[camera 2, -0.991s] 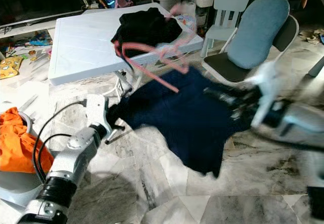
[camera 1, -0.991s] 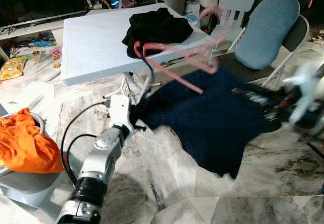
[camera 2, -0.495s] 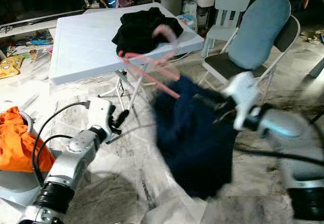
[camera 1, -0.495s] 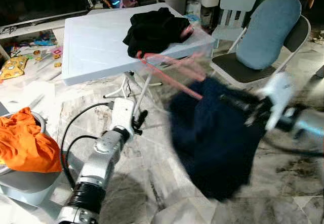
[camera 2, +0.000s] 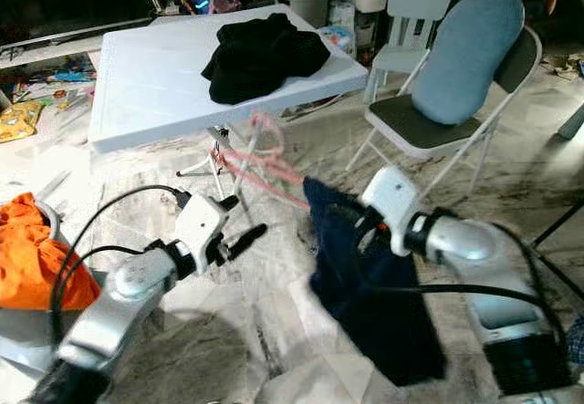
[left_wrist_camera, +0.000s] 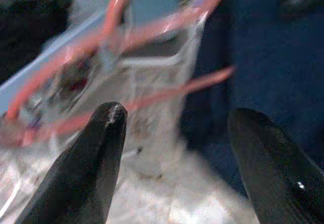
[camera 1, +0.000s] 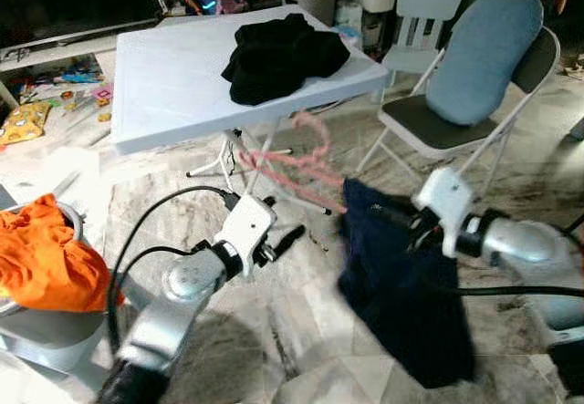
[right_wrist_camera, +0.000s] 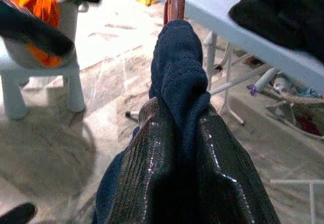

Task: Hang hanger

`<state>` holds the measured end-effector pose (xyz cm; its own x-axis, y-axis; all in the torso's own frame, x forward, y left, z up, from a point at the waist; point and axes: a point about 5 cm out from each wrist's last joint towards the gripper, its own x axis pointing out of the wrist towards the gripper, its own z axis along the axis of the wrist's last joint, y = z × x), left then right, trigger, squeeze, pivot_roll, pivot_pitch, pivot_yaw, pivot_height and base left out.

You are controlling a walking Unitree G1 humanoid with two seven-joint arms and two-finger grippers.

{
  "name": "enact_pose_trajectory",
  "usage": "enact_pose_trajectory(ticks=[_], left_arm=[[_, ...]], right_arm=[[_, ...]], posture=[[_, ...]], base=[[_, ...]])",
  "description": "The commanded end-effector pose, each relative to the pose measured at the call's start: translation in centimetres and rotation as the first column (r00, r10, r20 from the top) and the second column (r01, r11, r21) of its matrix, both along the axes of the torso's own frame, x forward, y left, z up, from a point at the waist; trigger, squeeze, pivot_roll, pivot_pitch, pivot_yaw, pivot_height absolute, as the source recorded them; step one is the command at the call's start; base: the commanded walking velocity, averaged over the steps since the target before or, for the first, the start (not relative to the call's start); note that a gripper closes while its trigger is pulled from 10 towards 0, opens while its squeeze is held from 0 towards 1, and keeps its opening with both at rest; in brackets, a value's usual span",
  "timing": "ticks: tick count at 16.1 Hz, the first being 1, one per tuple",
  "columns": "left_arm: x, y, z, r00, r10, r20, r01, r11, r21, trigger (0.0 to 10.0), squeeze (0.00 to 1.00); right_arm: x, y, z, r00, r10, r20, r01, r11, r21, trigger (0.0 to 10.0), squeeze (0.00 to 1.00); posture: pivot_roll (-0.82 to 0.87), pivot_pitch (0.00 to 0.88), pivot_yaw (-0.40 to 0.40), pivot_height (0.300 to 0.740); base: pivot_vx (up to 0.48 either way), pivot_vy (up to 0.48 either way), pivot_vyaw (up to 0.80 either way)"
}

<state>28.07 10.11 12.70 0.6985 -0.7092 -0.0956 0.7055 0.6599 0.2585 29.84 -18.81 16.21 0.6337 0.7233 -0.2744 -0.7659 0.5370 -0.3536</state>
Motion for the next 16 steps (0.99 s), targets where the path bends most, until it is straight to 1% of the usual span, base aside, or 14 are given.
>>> enact_pose_trajectory(ticks=[1,2,3,4,5,6,7,8,9,10,11,12,14,16], left_arm=[[-0.5,0.0,0.6,0.998,-0.056,0.019,0.056,0.998,-0.006,10.0,1.0],[-1.2,0.4,0.6,0.994,-0.105,0.025,0.105,0.994,0.014,10.0,1.0],[-1.8,0.6,0.6,0.988,-0.152,0.006,0.152,0.988,0.015,10.0,1.0],[-2.3,1.0,0.5,0.979,-0.202,-0.006,0.202,0.979,0.036,10.0,1.0],[-2.6,1.5,0.3,0.971,-0.238,-0.023,0.239,0.969,0.055,10.0,1.0],[-2.6,1.9,0.1,0.966,-0.255,-0.041,0.257,0.964,0.07,10.0,1.0],[-2.5,2.2,0.0,0.964,-0.261,-0.053,0.265,0.961,0.08,10.0,1.0],[-2.4,2.5,0.0,0.964,-0.261,-0.055,0.265,0.96,0.088,10.0,1.0],[-2.1,2.6,0.2,0.965,-0.256,-0.064,0.26,0.963,0.075,10.0,1.0],[-1.8,2.8,0.3,0.967,-0.25,-0.057,0.254,0.963,0.086,10.0,1.0],[-1.5,2.9,0.6,0.969,-0.241,-0.046,0.244,0.967,0.078,10.0,1.0],[-1.4,3.0,0.8,0.973,-0.229,-0.033,0.231,0.97,0.074,10.0,1.0],[-1.1,3.7,0.9,0.981,-0.193,-0.016,0.194,0.977,0.085,10.0,1.0],[-1.0,4.2,0.7,0.985,-0.173,-0.018,0.174,0.98,0.093,10.0,1.0]], right_arm=[[0.2,0.5,0.6,0.998,0.049,0.042,-0.048,0.999,-0.025,10.0,0.0],[0.4,0.3,0.2,0.996,0.073,0.046,-0.069,0.995,-0.074,10.0,0.0],[0.6,0.1,0.0,0.995,0.097,0.032,-0.094,0.992,-0.083,10.0,0.0],[0.8,-0.3,-0.3,0.992,0.126,-0.022,-0.128,0.988,-0.084,10.0,0.0],[1.1,-0.8,-0.6,0.987,0.154,-0.04,-0.157,0.981,-0.11,10.0,0.0],[1.4,-1.1,-0.7,0.982,0.178,-0.066,-0.184,0.978,-0.1,10.0,0.0],[1.5,-1.4,-0.7,0.978,0.192,-0.079,-0.199,0.975,-0.102,10.0,0.0],[1.7,-1.6,-0.4,0.977,0.207,-0.06,-0.212,0.971,-0.111,10.0,0.0],[1.9,-1.9,-0.2,0.974,0.223,-0.041,-0.227,0.964,-0.14,10.0,0.0],[1.7,-2.2,0.1,0.959,0.278,-0.057,-0.284,0.944,-0.17,10.0,0.0],[1.6,-2.5,0.4,0.945,0.321,-0.059,-0.327,0.929,-0.177,10.0,0.0],[1.5,-2.9,0.5,0.939,0.336,-0.07,-0.343,0.922,-0.18,10.0,0.0],[1.2,-4.1,1.2,0.932,0.349,-0.097,-0.361,0.917,-0.171,10.0,0.0],[1.1,-4.7,1.8,0.936,0.34,-0.086,-0.35,0.923,-0.162,10.0,0.0]], posture=[[-0.11,0.008,0.069,0.74],[-0.1,0.004,0.066,0.74],[-0.1,0.0,0.061,0.74],[-0.09,0.0,0.058,0.74],[-0.09,0.0,0.06,0.74],[-0.09,0.0,0.062,0.74],[-0.09,0.0,0.063,0.74],[-0.09,0.0,0.064,0.74],[-0.09,0.0,0.066,0.74],[-0.09,0.0,0.065,0.74],[-0.09,0.0,0.064,0.74],[-0.09,0.0,0.062,0.74],[-0.09,0.0,0.059,0.74],[-0.1,0.0,0.059,0.74]], base=[[0.0,0.0,0.0],[0.0,0.0,0.0],[0.0,0.0,0.0],[0.0,0.0,0.0],[0.0,0.0,0.0],[0.0,0.0,0.0],[0.0,0.0,0.0],[0.0,0.0,0.0],[0.0,0.0,0.0],[0.0,0.0,0.0],[0.0,0.0,0.0],[0.0,0.0,0.0],[0.0,0.0,0.0],[0.0,0.0,0.0]])
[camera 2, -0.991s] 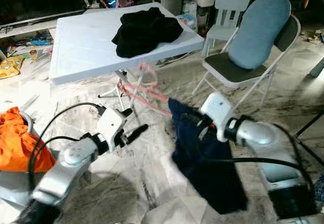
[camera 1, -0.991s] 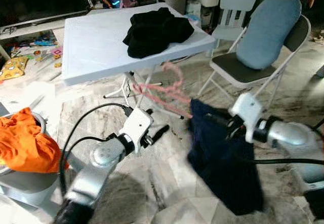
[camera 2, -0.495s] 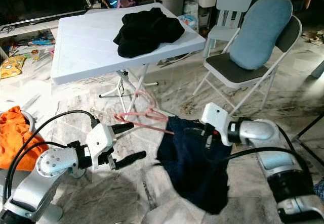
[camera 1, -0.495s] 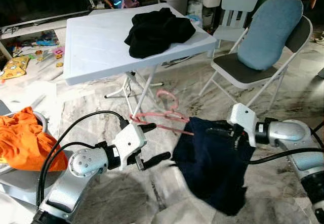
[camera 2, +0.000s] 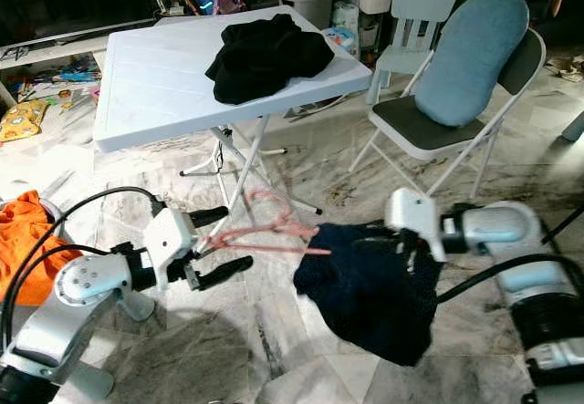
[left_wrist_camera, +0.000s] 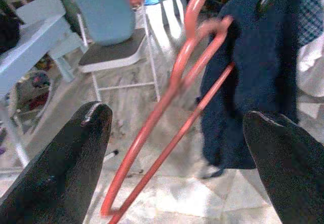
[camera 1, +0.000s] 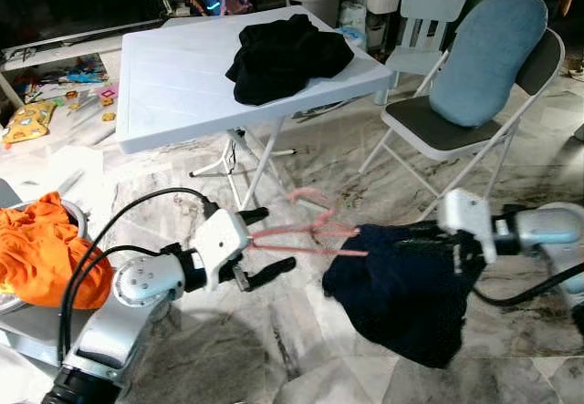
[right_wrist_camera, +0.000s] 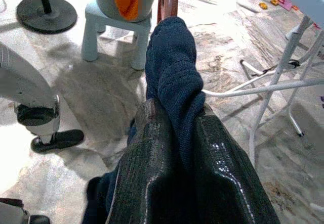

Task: Hang hanger

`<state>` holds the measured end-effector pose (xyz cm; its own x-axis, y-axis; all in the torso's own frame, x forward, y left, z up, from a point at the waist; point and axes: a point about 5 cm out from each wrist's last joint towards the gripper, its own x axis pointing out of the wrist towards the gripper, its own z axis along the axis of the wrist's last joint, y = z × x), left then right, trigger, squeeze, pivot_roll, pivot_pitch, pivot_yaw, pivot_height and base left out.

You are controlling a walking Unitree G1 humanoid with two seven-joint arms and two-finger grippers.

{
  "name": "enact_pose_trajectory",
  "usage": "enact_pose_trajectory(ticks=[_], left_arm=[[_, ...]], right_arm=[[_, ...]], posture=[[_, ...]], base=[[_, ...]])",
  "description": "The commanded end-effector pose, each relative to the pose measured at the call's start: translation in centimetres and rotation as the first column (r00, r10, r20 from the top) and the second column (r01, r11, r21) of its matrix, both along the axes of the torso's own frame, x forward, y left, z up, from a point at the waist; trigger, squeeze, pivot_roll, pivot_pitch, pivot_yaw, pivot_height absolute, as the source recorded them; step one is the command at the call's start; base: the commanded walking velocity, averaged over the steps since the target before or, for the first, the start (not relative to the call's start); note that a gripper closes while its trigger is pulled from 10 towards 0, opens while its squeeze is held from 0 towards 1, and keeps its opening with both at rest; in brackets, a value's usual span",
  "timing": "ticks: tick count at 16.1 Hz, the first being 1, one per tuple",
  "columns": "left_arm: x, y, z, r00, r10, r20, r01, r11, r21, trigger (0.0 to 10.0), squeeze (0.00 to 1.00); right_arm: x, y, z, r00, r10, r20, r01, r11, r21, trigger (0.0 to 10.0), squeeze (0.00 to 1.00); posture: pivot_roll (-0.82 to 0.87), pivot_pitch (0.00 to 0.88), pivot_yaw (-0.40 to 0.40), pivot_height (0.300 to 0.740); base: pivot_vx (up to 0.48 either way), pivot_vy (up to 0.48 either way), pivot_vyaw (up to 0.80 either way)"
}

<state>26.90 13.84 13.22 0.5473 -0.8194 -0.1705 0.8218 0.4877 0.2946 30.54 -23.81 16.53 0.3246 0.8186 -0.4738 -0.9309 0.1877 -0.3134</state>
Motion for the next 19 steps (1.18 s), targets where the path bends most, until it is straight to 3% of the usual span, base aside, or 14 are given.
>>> enact_pose_trajectory(ticks=[1,3,6,9,10,13,18,19], left_arm=[[0.1,0.9,-0.4,1.0,0.022,0.001,-0.022,0.999,0.04,10.0,1.0],[0.0,1.0,-0.7,1.0,0.014,-0.013,-0.014,0.999,0.042,10.0,1.0],[-0.2,1.3,-1.2,0.998,-0.031,-0.048,0.035,0.997,0.072,10.0,1.0],[-0.1,0.9,-1.0,0.997,-0.053,-0.053,0.056,0.997,0.057,10.0,1.0],[-0.1,0.4,-1.1,0.995,-0.074,-0.066,0.077,0.996,0.042,10.0,0.0],[-0.6,-1.1,-1.4,0.977,-0.166,-0.136,0.167,0.986,-0.004,10.0,0.0],[-0.2,-2.0,-1.4,0.966,-0.217,-0.139,0.218,0.976,-0.011,10.0,0.0],[-0.1,-2.0,-1.4,0.965,-0.219,-0.143,0.22,0.975,-0.013,6.9,0.0]], right_arm=[[-0.3,-0.5,1.9,0.998,0.038,0.046,-0.039,0.999,0.029,10.0,0.0],[-0.6,-0.9,2.0,0.998,0.047,0.051,-0.048,0.999,0.02,10.0,0.0],[-2.7,-2.4,3.1,0.99,0.137,-0.032,-0.137,0.991,-0.006,10.0,0.0],[-3.5,-3.1,3.8,0.986,0.155,-0.068,-0.156,0.987,-0.023,10.0,0.0],[-3.5,-3.2,3.9,0.987,0.15,-0.06,-0.151,0.988,-0.022,10.0,0.0],[-3.3,-2.1,4.1,0.986,0.164,-0.031,-0.164,0.986,0.014,10.0,0.0],[-3.6,-1.2,4.4,0.979,0.2,-0.041,-0.198,0.979,0.036,10.0,0.0],[-3.7,-1.3,4.5,0.978,0.203,-0.043,-0.201,0.979,0.036,10.0,0.0]], posture=[[-0.1,0.0,0.059,0.74],[-0.11,0.0,0.061,0.74],[-0.12,0.002,0.064,0.74],[-0.13,0.001,0.068,0.74],[-0.13,0.0,0.071,0.74],[-0.14,0.0,0.075,0.74],[-0.14,0.0,0.078,0.74],[-0.14,0.0,0.077,0.74]], base=[[0.0,0.0,0.0],[0.0,0.0,0.0],[0.0,0.0,0.0],[0.0,0.0,0.0],[0.0,0.0,0.0],[0.0,0.0,0.0],[0.0,0.0,0.0],[0.0,0.0,0.0]])
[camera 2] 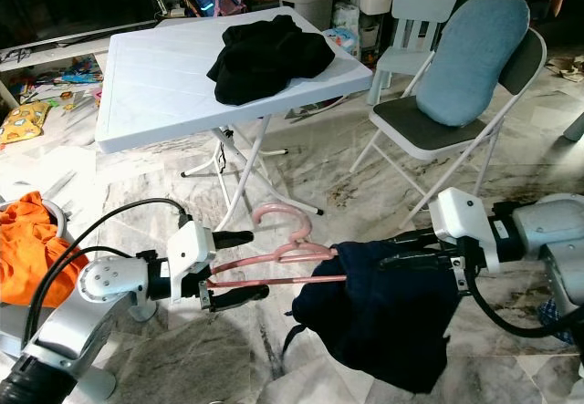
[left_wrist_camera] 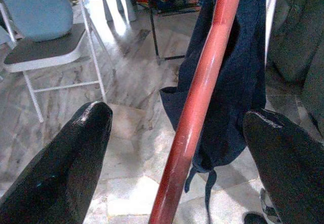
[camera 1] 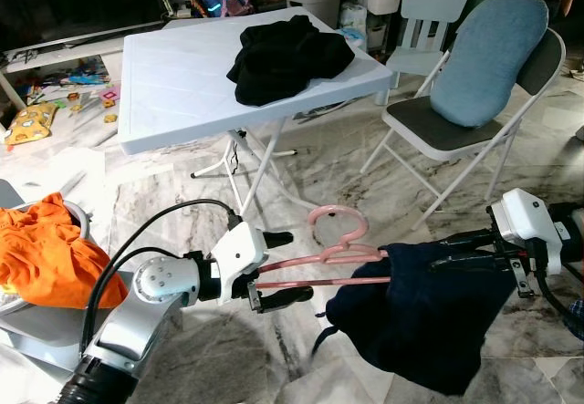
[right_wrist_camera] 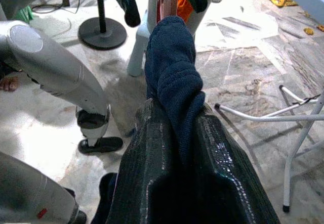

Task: Hang hanger

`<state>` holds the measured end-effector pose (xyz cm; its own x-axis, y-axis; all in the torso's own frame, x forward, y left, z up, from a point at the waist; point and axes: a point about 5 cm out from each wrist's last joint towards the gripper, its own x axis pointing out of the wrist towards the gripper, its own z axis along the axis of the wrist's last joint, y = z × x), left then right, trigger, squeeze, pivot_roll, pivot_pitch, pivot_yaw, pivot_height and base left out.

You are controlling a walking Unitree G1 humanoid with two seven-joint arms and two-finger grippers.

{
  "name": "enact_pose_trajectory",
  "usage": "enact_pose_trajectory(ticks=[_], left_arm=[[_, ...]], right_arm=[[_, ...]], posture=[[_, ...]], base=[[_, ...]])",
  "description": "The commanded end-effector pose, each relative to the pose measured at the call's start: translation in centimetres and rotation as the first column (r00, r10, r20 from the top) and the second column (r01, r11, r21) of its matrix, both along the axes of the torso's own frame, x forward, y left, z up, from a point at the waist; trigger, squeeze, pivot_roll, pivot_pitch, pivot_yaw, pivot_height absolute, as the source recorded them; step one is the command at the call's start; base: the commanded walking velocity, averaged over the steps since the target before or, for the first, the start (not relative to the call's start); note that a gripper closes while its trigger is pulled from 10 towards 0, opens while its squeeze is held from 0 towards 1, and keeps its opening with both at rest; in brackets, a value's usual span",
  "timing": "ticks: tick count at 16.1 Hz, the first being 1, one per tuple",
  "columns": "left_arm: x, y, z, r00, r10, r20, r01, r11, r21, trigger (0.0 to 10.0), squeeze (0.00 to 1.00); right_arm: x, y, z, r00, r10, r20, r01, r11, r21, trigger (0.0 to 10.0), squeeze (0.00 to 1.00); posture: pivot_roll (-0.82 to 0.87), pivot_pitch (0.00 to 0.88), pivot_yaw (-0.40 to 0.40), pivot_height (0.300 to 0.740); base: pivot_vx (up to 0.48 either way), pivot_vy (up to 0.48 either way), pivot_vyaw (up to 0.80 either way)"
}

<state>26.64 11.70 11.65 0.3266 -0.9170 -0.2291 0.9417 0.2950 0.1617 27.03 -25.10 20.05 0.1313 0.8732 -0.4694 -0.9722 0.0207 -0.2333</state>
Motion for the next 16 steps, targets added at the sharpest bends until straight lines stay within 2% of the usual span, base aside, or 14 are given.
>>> enact_pose_trajectory(ticks=[1,4,8,16], left_arm=[[0.2,0.2,0.2,1.0,-0.007,-0.002,0.007,1.0,0.007,0.0,0.0],[0.5,0.7,0.3,1.0,-0.001,-0.008,0.001,1.0,0.008,0.0,0.0],[0.7,0.3,1.2,0.999,-0.029,-0.03,0.028,0.999,-0.043,0.0,0.0],[0.4,-0.3,0.9,0.994,-0.082,-0.069,0.079,0.996,-0.044,0.0,0.0]], right_arm=[[-0.2,-0.1,1.0,0.999,0.021,0.031,-0.021,1.0,0.007,10.0,0.0],[-0.5,-0.3,1.1,1.0,0.016,0.021,-0.016,1.0,0.003,10.0,0.0],[-0.1,0.3,0.7,0.999,0.015,0.03,-0.015,1.0,0.019,10.0,0.0],[0.5,0.9,1.0,0.998,0.017,0.057,-0.019,0.999,0.037,10.0,0.0]], posture=[[-0.15,0.0,0.077,0.74],[-0.15,0.0,0.078,0.74],[-0.14,0.0,0.076,0.74],[-0.14,0.0,0.074,0.74]], base=[[0.0,0.0,0.0],[0.0,0.0,0.0],[0.0,0.0,0.0],[0.0,0.0,0.0]])
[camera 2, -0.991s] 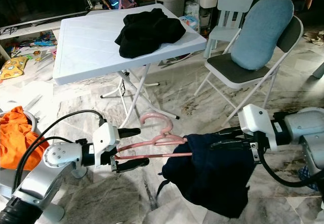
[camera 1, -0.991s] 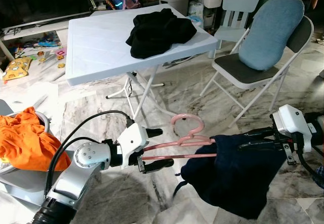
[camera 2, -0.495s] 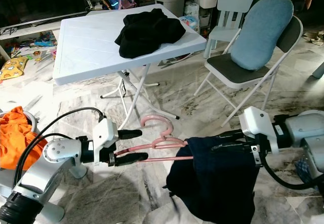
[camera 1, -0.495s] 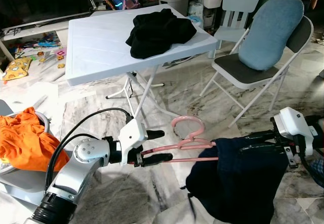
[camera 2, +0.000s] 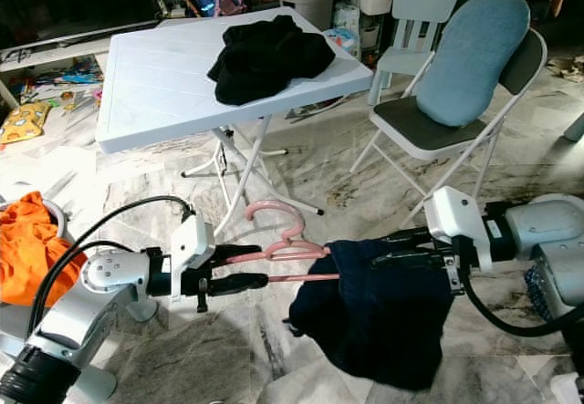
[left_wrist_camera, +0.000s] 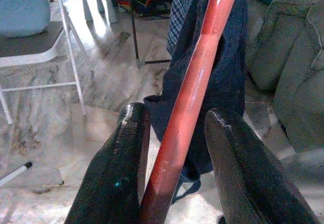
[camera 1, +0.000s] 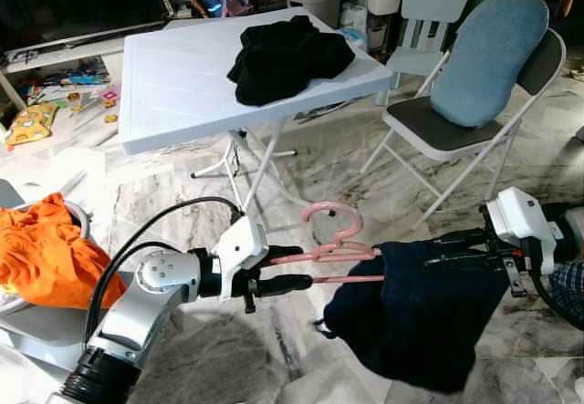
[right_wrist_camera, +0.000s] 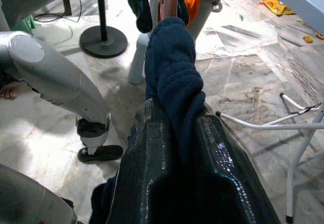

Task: Hang hanger

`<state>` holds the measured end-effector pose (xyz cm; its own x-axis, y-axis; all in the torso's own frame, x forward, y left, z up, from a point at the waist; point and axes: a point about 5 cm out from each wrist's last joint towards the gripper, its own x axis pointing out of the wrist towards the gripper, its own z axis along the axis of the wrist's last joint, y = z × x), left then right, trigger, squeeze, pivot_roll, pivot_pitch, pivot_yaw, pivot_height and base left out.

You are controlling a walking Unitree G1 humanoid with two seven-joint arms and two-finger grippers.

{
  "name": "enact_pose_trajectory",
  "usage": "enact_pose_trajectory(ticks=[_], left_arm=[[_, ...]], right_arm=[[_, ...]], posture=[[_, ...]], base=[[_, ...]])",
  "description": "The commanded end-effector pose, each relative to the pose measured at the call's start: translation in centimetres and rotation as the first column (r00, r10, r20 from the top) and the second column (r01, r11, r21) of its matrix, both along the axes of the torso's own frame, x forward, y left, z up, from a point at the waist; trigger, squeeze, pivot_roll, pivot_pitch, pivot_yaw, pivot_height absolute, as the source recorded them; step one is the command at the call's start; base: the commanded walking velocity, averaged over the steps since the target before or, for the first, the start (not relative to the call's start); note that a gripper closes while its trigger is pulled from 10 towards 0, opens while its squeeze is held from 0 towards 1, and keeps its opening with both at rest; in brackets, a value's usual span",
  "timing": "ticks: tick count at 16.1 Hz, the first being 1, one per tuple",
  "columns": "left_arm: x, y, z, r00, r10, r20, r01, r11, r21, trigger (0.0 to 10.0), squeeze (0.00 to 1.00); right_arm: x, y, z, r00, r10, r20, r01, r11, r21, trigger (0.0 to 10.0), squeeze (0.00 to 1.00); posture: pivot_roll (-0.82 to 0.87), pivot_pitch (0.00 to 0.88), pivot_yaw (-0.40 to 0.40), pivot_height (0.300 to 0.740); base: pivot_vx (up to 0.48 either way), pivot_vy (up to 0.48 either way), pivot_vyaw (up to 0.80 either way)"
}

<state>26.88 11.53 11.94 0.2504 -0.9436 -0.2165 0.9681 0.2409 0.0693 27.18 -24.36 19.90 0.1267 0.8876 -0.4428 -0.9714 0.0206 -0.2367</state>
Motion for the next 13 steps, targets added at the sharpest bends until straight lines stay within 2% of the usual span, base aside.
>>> enact_pose_trajectory(ticks=[1,10,13], left_arm=[[0.1,-0.1,0.6,1.0,-0.02,0.013,0.02,1.0,-0.002,0.0,0.0],[0.0,-0.3,0.6,0.999,-0.033,-0.005,0.033,0.999,-0.005,0.0,0.0],[0.4,-0.1,0.3,0.998,0.059,-0.031,-0.061,0.996,-0.072,0.0,0.0]], right_arm=[[0.3,0.3,1.1,0.998,0.01,0.055,-0.01,1.0,0.011,10.0,0.0],[0.9,0.7,0.9,0.998,-0.005,0.063,0.004,1.0,0.022,10.0,0.0],[1.6,1.6,0.4,0.996,-0.066,0.058,0.063,0.996,0.059,10.0,0.0]], posture=[[-0.14,0.0,0.075,0.74],[-0.14,0.0,0.074,0.74],[-0.15,0.0,0.077,0.74]], base=[[0.0,0.0,0.0],[0.0,0.0,0.0],[0.0,0.0,0.0]])
